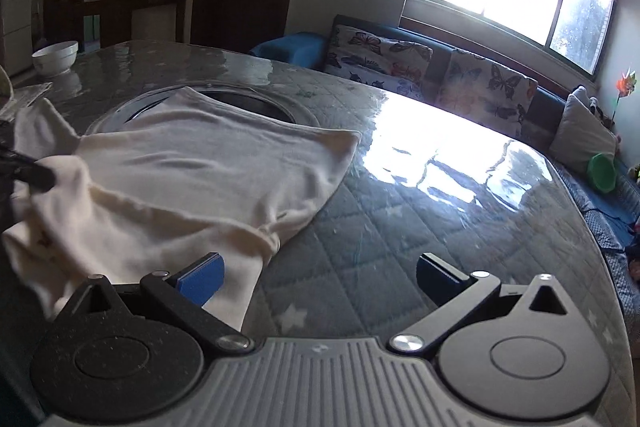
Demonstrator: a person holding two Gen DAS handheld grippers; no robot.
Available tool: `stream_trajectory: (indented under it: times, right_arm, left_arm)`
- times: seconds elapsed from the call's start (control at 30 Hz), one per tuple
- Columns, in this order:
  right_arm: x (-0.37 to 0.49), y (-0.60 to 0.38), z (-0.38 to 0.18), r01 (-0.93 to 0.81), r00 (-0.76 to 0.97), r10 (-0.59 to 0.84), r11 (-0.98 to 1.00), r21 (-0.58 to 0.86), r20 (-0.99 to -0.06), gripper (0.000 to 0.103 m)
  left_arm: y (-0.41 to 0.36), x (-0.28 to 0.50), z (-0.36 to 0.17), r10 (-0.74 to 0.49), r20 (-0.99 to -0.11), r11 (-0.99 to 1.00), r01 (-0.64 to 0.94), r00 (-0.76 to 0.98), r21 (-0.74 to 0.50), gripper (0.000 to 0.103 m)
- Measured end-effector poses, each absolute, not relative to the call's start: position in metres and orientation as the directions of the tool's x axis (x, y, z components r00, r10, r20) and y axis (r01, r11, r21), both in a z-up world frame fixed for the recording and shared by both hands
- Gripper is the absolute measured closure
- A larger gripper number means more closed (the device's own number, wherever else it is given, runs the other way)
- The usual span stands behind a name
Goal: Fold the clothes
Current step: 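Lay the sleeve onto the sweatshirt body with the left gripper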
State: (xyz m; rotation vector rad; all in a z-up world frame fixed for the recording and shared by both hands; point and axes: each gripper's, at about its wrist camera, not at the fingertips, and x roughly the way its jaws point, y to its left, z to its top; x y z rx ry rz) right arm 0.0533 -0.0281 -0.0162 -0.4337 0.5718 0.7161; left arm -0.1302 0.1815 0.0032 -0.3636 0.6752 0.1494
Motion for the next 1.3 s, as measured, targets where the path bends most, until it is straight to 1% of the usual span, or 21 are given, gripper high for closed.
stream_trajectory:
  times: [0.1, 0.17, 0.23, 0.4, 0.47, 0.53, 0.6, 0.73, 0.87, 0.93, 1.1, 1.23, 1.3]
  right_arm:
    - [0.068, -0.009, -0.028, -0.714, 0.615, 0.474, 0.674, -0.19, -0.63, 0.0]
    - [0.073, 0.0, -0.036, -0.708, 0.625, 0.459, 0.673, -0.212, -0.631, 0.0]
    - [0.077, 0.004, -0.043, -0.699, 0.636, 0.441, 0.678, -0.23, -0.634, 0.0]
    - [0.075, -0.002, -0.039, -0.688, 0.642, 0.442, 0.693, -0.215, -0.626, 0.0]
    - [0.073, -0.002, -0.035, -0.688, 0.647, 0.449, 0.693, -0.217, -0.617, 0.0]
    - [0.073, -0.002, -0.031, -0.696, 0.642, 0.468, 0.687, -0.208, -0.607, 0.0]
    - [0.075, 0.006, -0.033, -0.708, 0.632, 0.47, 0.674, -0.213, -0.616, 0.0]
    - [0.079, 0.018, -0.043, -0.715, 0.622, 0.459, 0.662, -0.223, -0.634, 0.0]
    - [0.079, 0.022, -0.038, -0.707, 0.635, 0.462, 0.67, -0.226, -0.618, 0.0]
    - [0.075, 0.024, -0.033, -0.725, 0.625, 0.484, 0.651, -0.225, -0.613, 0.0]
    - [0.054, 0.041, -0.031, -0.81, 0.547, 0.554, 0.541, -0.227, -0.628, 0.0]
    - [0.042, 0.066, -0.043, -0.826, 0.543, 0.556, 0.487, -0.283, -0.629, 0.0]
    - [0.042, 0.074, -0.043, -0.829, 0.543, 0.565, 0.48, -0.288, -0.621, 0.0]
  left_arm:
    - [0.183, -0.131, 0.004, 0.032, -0.633, 0.928, -0.259, 0.773, -0.269, 0.09]
    - [0.181, -0.132, 0.009, 0.053, -0.617, 0.937, -0.253, 0.785, -0.242, 0.09]
    - [0.183, -0.133, 0.01, 0.061, -0.627, 0.942, -0.253, 0.776, -0.221, 0.089]
    - [0.193, -0.135, 0.002, 0.081, -0.679, 0.942, -0.278, 0.729, -0.187, 0.088]
    - [0.195, -0.135, 0.006, 0.089, -0.671, 0.94, -0.286, 0.736, -0.189, 0.086]
    - [0.195, -0.134, 0.013, 0.084, -0.642, 0.939, -0.276, 0.762, -0.205, 0.084]
    - [0.19, -0.128, 0.019, 0.049, -0.616, 0.946, -0.234, 0.786, -0.224, 0.084]
    - [0.176, -0.102, 0.01, -0.028, -0.632, 0.962, -0.152, 0.774, -0.228, 0.085]
    - [0.172, -0.082, -0.006, -0.008, -0.668, 0.968, -0.161, 0.744, -0.19, 0.085]
    - [0.174, -0.081, -0.01, 0.028, -0.672, 0.97, -0.183, 0.74, -0.162, 0.085]
    - [0.184, -0.088, -0.013, 0.06, -0.66, 0.957, -0.232, 0.749, -0.176, 0.085]
    - [0.185, -0.093, -0.013, 0.069, -0.651, 0.95, -0.249, 0.756, -0.189, 0.085]
    - [0.185, -0.097, -0.011, 0.077, -0.647, 0.947, -0.258, 0.759, -0.19, 0.085]
